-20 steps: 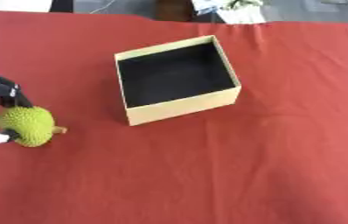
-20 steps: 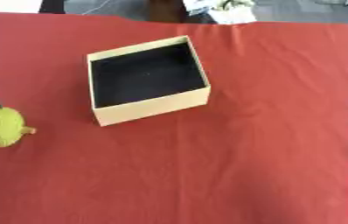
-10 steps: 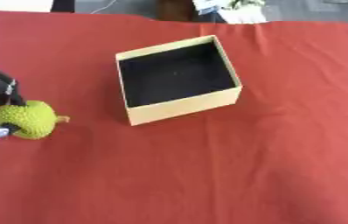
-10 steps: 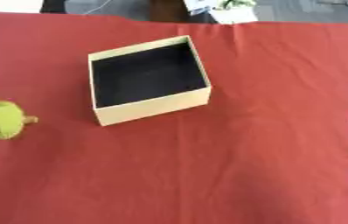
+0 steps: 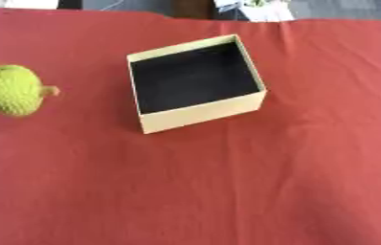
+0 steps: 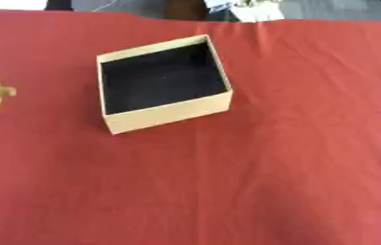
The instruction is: Pick up objects on the table and place them in the box.
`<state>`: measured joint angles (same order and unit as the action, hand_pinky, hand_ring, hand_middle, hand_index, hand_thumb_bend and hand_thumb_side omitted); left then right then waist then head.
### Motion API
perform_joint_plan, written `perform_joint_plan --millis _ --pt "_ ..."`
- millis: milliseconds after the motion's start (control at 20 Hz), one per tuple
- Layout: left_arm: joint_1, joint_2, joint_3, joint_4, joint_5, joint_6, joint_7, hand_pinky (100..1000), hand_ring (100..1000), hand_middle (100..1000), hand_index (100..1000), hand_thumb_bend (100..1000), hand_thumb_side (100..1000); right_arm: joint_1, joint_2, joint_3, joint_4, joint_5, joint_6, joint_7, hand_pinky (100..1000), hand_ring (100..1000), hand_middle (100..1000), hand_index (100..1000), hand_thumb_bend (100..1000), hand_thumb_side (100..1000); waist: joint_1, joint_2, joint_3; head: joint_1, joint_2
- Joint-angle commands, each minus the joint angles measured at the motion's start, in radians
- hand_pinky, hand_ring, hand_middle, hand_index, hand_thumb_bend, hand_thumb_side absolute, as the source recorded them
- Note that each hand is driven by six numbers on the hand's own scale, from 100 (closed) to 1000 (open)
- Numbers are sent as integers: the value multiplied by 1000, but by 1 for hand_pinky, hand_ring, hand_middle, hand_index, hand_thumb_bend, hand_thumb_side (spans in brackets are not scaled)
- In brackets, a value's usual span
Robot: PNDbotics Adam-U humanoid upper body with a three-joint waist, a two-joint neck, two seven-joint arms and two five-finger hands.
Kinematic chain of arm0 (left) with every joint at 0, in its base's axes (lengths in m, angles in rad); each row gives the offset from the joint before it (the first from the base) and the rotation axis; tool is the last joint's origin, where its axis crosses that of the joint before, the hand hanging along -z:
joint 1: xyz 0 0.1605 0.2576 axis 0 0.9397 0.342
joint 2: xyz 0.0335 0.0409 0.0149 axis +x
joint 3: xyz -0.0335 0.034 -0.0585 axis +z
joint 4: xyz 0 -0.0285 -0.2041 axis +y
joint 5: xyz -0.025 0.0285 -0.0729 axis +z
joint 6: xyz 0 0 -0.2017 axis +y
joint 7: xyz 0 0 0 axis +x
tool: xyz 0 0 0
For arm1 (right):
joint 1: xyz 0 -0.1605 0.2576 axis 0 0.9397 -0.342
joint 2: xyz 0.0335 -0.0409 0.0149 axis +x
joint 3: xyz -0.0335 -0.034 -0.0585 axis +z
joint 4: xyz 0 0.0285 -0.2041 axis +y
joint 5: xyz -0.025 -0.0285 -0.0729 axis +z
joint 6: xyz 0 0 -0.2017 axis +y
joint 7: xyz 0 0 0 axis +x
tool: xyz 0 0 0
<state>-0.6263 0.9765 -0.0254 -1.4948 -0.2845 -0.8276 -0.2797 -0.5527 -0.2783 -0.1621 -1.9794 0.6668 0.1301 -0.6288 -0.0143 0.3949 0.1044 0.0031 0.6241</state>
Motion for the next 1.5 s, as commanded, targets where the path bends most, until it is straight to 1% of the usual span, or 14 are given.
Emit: perform_joint_plan --millis 50,150,300,350,450,650,700,750,800,1000,1100,1200,1300,1500 --pt "-63 22 2 9 27 -77 -61 395 437 474 583 151 100 -13 -26 2 -21 5 1 4 735 873 536 515 100 583 6 -21 0 -6 9" --pt "-98 5 -7 18 36 -79 -70 394 436 472 583 150 100 -13 -27 2 -21 5 1 4 735 873 536 515 100 583 6 -21 0 -7 10" --pt "-114 -2 -11 25 47 -79 -83 394 436 472 583 150 100 -13 -27 2 -21 5 1 3 735 873 536 515 100 583 6 -21 0 -8 11" --pt "-121 -8 -9 21 53 -79 -82 383 427 461 578 148 100 -17 -23 3 -21 5 -1 4 736 871 537 517 100 585 3 -23 -5 3 12" --pt "-156 -42 -1 7 74 -79 -64 378 421 457 575 152 100 -30 -10 11 -21 6 -9 9 737 870 538 518 100 586 3 -26 -35 27 11" --pt "-247 -133 5 45 79 -73 -55 375 420 455 572 161 100 -44 4 13 -21 10 -18 11 738 867 539 521 100 589 -2 -28 -58 52 7" --pt "-271 -157 6 55 72 -68 -57 375 420 455 572 161 100 -46 7 12 -21 12 -19 10 738 867 539 521 100 589 -3 -28 -60 55 7" --pt "-294 -180 8 64 62 -62 -59 372 421 456 570 162 100 -50 11 11 -21 13 -21 7 738 866 543 523 100 633 -5 -29 -64 62 6" --pt "-317 -203 10 74 50 -54 -62 371 422 456 570 160 100 -54 16 9 -21 15 -24 2 738 866 542 524 100 596 -7 -29 -67 68 4" --pt "-412 -298 0 128 -7 -30 -103 372 428 461 573 159 100 -71 33 0 -21 24 -31 -30 739 868 547 530 100 604 -13 -28 -74 85 -9" --pt "-449 -347 -9 162 -37 -30 -132 373 425 463 574 156 100 -78 41 1 -21 28 -34 -42 740 869 549 532 100 607 -15 -27 -78 87 -11" --pt "-464 -394 -12 186 -69 -43 -163 376 418 464 575 154 100 -81 48 2 -21 30 -38 -53 740 872 551 535 100 611 -14 -27 -80 89 -11" --pt "-469 -424 -10 203 -103 -53 -179 377 417 463 575 154 100 -83 56 4 -21 31 -42 -63 741 875 554 537 100 613 -13 -26 -85 93 -11" --pt "-467 -463 -21 224 -170 -63 -157 382 415 461 577 165 100 -87 66 7 -21 33 -49 -76 742 878 556 538 100 615 -13 -23 -94 94 -11"
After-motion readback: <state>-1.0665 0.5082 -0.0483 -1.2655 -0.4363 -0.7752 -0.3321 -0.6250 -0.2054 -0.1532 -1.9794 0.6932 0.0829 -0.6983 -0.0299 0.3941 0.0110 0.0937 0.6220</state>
